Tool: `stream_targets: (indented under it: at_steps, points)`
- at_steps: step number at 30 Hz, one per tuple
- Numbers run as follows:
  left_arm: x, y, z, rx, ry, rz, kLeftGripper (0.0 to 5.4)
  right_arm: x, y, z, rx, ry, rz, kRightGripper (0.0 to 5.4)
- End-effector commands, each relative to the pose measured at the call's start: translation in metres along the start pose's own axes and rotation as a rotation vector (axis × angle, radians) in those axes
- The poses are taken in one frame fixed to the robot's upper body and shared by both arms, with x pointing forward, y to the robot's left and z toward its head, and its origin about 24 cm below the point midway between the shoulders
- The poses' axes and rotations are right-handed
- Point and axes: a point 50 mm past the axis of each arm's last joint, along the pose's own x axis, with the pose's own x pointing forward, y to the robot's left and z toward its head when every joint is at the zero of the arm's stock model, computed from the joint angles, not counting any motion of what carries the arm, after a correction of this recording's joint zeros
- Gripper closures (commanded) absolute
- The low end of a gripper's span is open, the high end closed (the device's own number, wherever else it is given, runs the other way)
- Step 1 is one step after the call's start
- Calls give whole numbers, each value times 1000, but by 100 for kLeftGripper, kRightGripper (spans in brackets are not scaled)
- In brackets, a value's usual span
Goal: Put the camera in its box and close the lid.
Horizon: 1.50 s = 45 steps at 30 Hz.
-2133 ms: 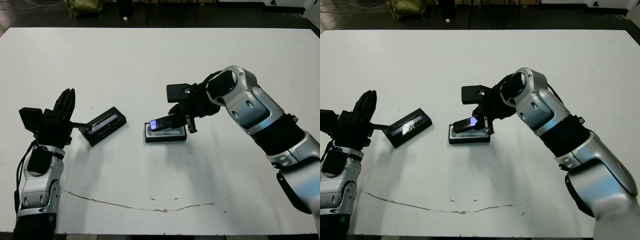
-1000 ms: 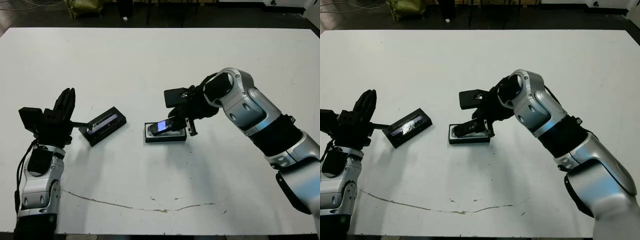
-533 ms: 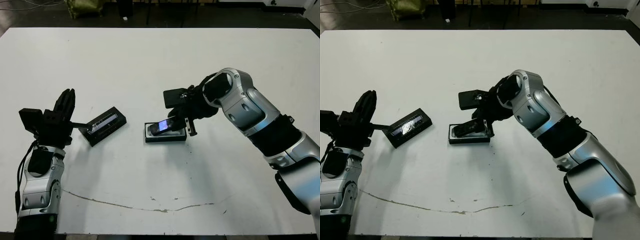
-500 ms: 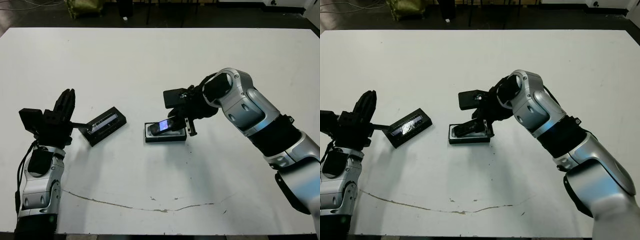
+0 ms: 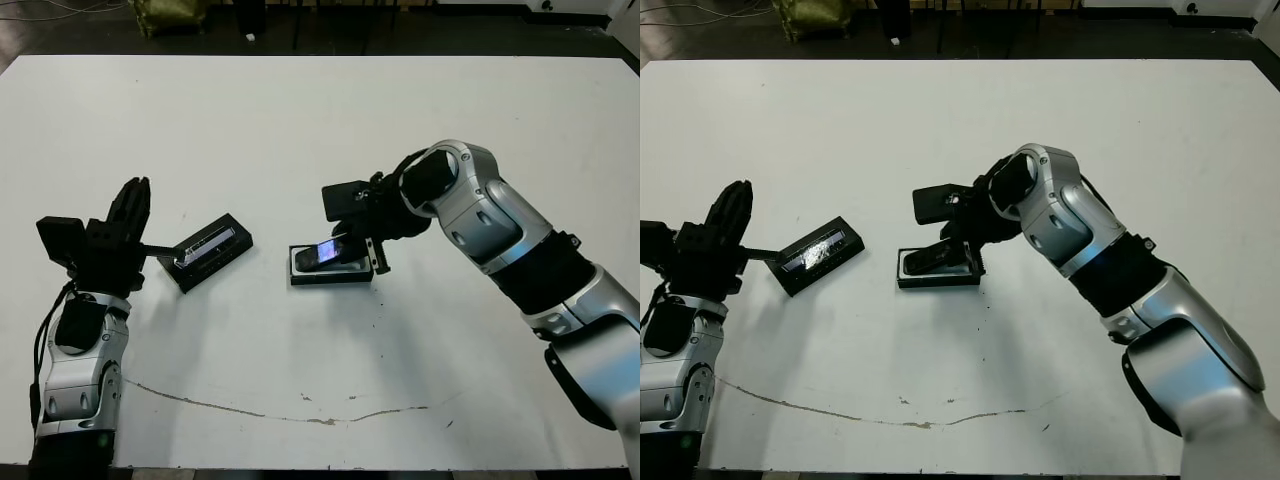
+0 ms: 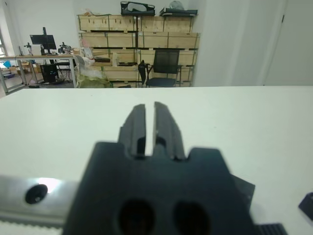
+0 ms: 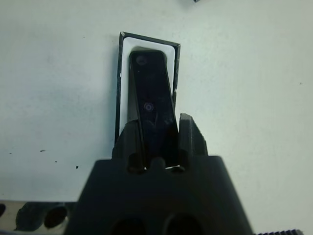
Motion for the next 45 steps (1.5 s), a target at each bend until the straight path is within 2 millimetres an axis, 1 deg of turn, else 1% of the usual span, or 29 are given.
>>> stream_targets:
  at_steps: [1, 16, 27, 30, 33, 36, 40, 45]
  points:
    - [-6, 1, -10, 8, 49, 5, 540, 10, 6, -2, 7, 18, 29, 512]
    - [-5, 1, -9, -9, 53, -4, 540, 14, 8, 3, -15, 37, 26, 513]
    - [-7, 0, -10, 0, 62, 16, 540, 15, 9, 9, -30, -28, 46, 513]
    - [-7, 0, -11, -9, 57, 9, 540, 14, 8, 8, 4, -60, 89, 513]
    - [-7, 0, -11, -2, 57, 7, 540, 12, 7, 7, -14, -83, 102, 513]
    - [-7, -1, -12, -3, 52, 7, 540, 11, 4, 7, -41, -93, 112, 458]
    - [-7, -2, -13, -9, 56, 4, 540, 9, 2, 7, -45, -112, 130, 369]
    - [-8, -2, -15, -10, 58, 6, 540, 10, 0, 7, -55, -120, 111, 258]
